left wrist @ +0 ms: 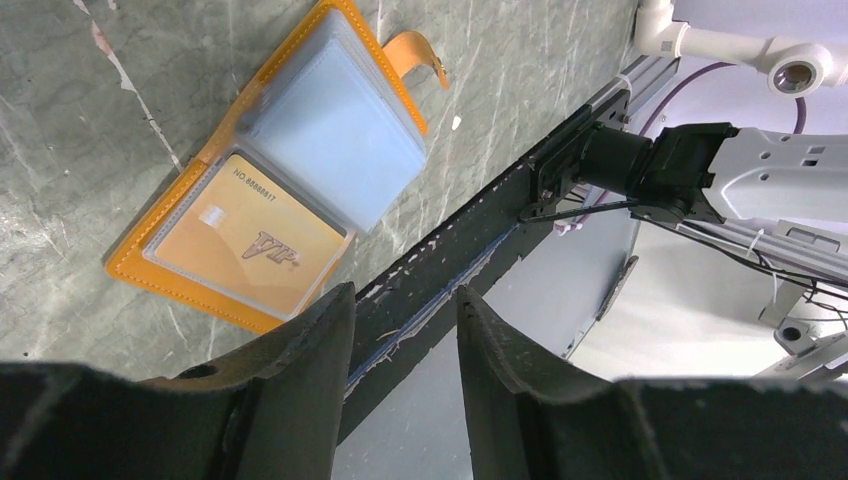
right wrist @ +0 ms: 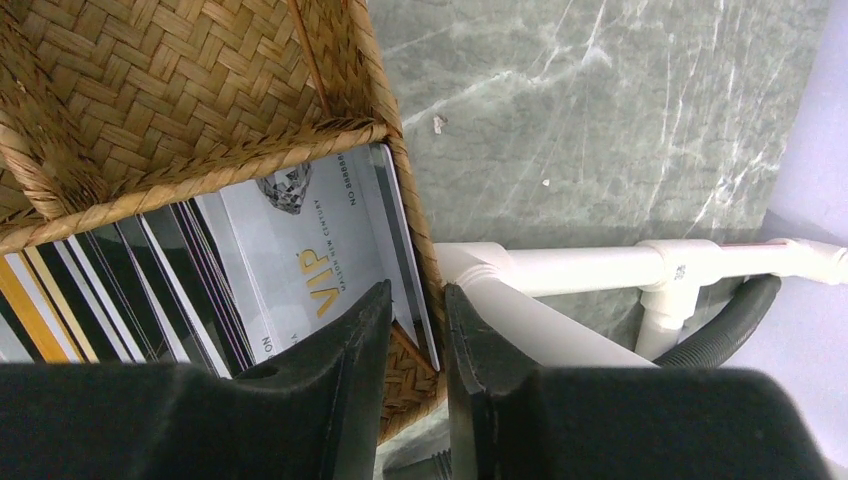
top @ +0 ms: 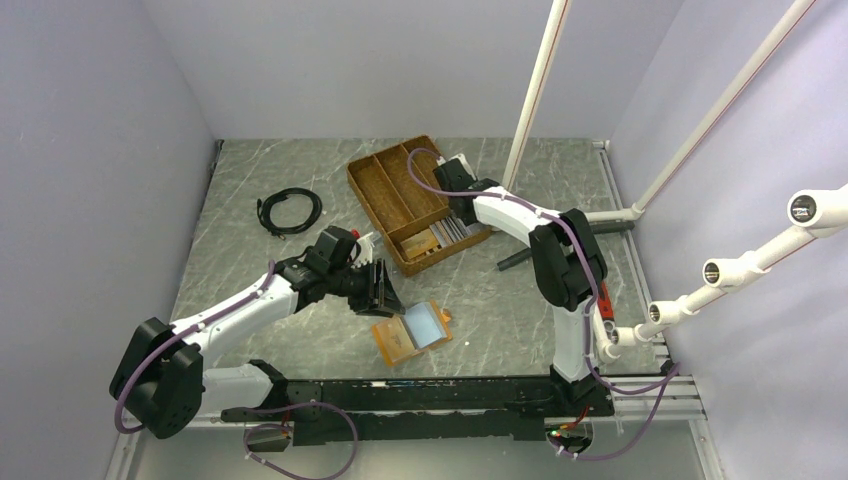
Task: Put the credit cards into the card holder
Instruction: Pick up the credit card from the storage box.
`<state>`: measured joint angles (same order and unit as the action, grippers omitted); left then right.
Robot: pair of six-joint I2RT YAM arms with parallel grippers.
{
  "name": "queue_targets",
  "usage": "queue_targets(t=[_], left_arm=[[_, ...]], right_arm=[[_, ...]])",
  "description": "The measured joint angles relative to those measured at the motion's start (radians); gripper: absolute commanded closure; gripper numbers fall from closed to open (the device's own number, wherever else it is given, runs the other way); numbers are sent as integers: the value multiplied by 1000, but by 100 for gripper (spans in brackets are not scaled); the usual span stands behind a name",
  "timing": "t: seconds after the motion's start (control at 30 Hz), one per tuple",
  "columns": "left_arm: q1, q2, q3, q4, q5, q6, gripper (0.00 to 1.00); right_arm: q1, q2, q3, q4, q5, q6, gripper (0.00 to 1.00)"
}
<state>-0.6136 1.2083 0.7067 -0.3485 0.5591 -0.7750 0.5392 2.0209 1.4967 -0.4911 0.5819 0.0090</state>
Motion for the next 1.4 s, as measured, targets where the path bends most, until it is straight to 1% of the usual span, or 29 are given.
queue_targets(t=[0.33,0.53,0.67,0.8,0.83,0.9,1.0,1.07,1.13,1.17,1.23,1.3,1.4], left_arm=[[2,0,0,3,5,0,53],[2,0,0,6,5,0,53],[2,0,-2,8,6,0,53],[2,0,-7,7,13,0,53],[2,0,-7,7,13,0,53],[2,0,-7,7,13,0,53],[2,0,-7,6,13,0,52],[8,-3,-7,-2,12,2,48],[21,-15,-7,-20,13,4,32],[36,-29,-7,-32,14,6,28],[78,-66,-6,-47,23,9,27],[132,-109,-6,-45,48,5,27],[190,-166,-10,18,103,-26,27]], right_arm=[[35,0,-6,-15,47,0,72],[79,0,-19,-42,47,2,72],[81,1,-25,-48,47,3,73],[74,5,-25,-47,60,9,83],[71,9,-25,-47,69,10,88],[67,18,-25,-47,79,10,100],[63,31,-14,-56,88,14,100],[69,34,18,-95,86,22,100],[81,29,48,-135,86,35,100],[89,21,59,-154,84,45,100],[117,-26,64,-195,61,71,100],[155,-107,62,-241,11,110,100],[197,-300,0,-229,-159,184,100]])
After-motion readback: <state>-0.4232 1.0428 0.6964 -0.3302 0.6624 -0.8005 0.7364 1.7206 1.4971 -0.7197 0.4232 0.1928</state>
